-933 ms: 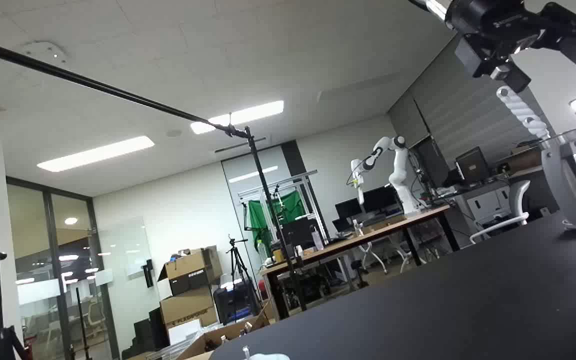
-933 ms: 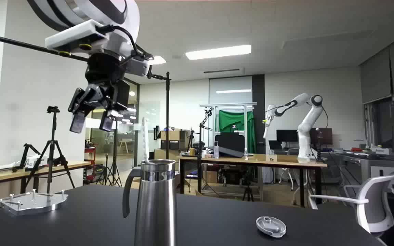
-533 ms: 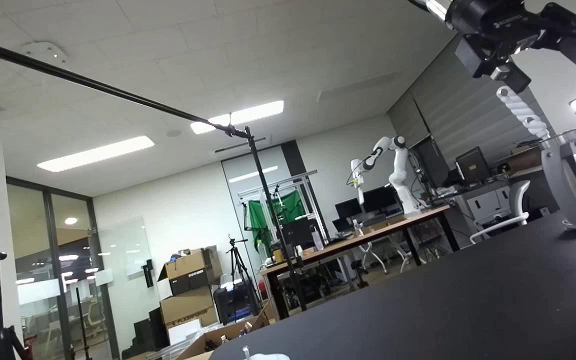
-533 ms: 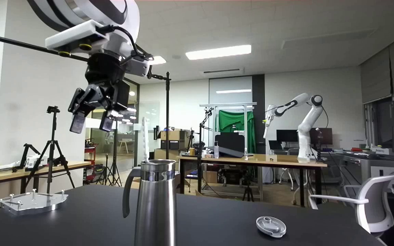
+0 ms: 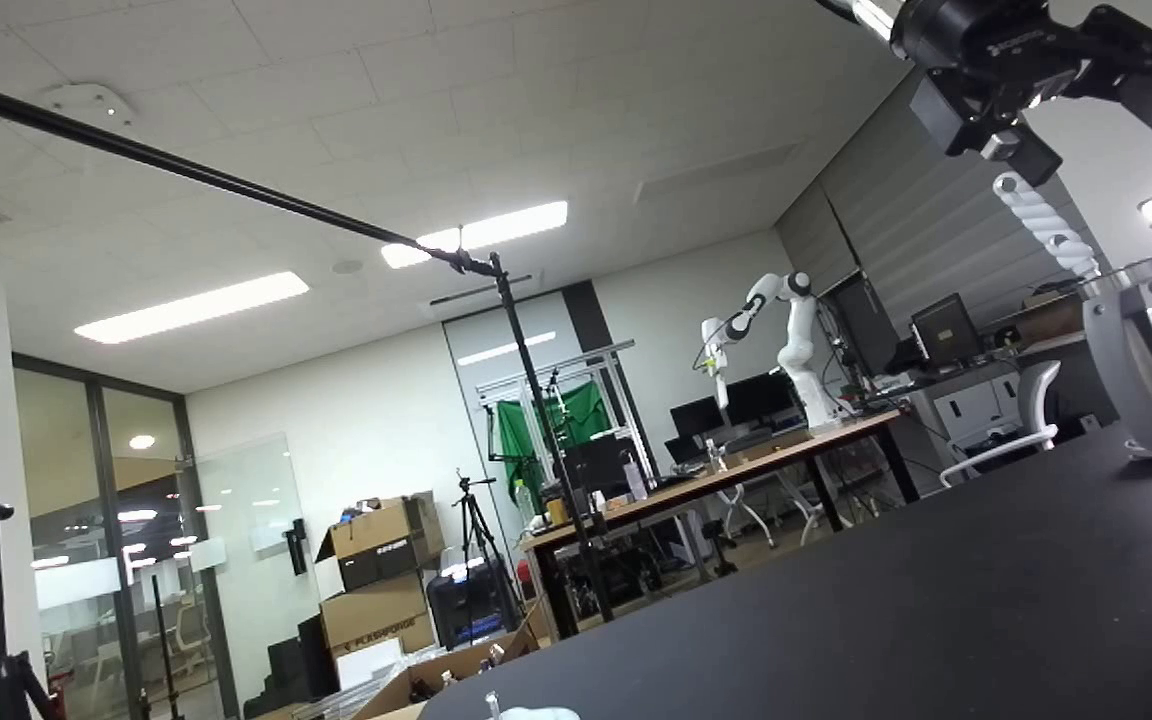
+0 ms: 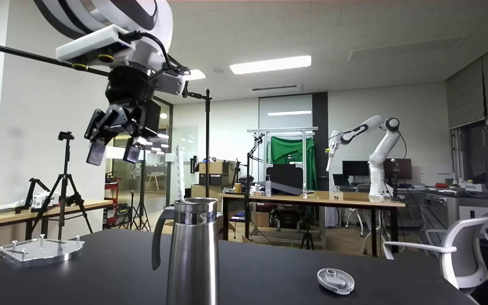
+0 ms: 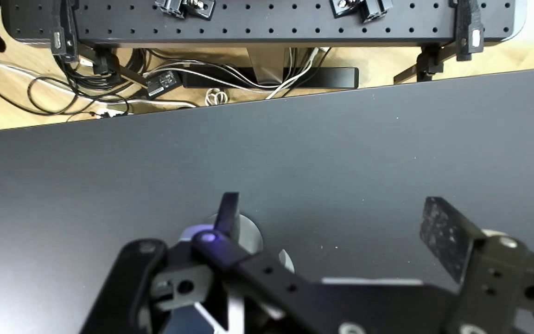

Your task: Use the brush to clean the bottle

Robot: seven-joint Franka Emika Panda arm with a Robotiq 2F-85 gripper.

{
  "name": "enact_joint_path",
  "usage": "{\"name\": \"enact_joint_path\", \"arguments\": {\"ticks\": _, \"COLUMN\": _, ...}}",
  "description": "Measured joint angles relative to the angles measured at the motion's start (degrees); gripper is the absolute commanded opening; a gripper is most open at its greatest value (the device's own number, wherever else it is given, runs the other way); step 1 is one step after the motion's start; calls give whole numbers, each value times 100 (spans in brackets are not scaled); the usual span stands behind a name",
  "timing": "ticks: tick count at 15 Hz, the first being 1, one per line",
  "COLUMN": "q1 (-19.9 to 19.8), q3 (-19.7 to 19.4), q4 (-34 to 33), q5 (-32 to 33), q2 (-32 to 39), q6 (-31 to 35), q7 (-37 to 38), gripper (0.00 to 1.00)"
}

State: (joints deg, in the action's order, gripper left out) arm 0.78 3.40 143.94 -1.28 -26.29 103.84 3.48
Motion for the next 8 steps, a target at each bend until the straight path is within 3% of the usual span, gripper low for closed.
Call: {"name": "enact_joint_path", "arguments": {"ticks": 8, "q1": -218, "q3": -196, "q4": -293, "q5": 178, "q2": 94, "q6": -256, "q7": -67, "gripper": 100}}
